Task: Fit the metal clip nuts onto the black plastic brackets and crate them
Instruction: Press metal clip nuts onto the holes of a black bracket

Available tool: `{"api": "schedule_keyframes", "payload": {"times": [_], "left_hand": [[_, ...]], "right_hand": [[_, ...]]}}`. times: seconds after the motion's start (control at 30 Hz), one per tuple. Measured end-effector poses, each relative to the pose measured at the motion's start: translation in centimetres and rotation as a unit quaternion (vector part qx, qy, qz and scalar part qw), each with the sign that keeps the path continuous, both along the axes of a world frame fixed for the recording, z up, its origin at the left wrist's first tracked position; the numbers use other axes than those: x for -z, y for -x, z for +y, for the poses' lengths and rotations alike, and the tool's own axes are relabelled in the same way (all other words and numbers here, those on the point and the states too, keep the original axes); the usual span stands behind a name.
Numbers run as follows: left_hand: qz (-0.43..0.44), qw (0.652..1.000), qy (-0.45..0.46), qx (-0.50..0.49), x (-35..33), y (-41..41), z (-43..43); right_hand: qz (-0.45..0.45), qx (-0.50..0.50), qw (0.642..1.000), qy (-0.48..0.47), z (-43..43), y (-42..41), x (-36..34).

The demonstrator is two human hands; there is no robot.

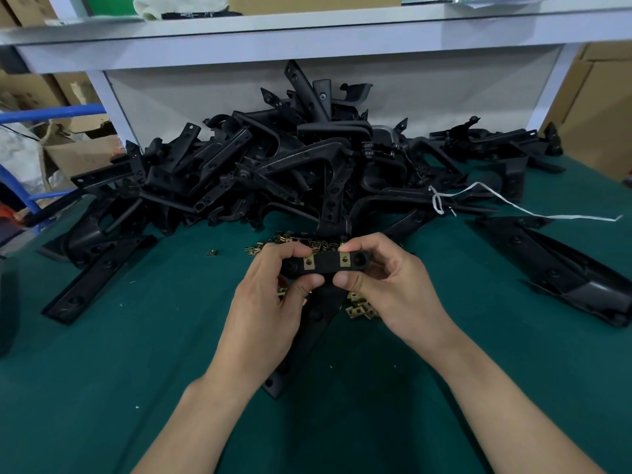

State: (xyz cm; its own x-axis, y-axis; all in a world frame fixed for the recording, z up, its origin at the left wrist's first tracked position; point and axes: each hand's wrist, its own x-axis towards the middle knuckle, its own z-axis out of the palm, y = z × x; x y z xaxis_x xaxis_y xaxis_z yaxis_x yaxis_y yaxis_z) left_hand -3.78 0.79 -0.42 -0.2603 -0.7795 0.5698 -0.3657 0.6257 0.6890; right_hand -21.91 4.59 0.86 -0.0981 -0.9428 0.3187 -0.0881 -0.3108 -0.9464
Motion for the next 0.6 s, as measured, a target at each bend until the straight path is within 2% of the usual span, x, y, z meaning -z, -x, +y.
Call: {"api": "schedule_keyframes", "payload": {"times": [0.6], "left_hand": [[-0.001,0.999,0.03,-0.012,-0.48,0.1,0.44]], "right_hand": [[-0.045,-0.015,0.999,0.0,0.49,-0.21,-1.02]]}}
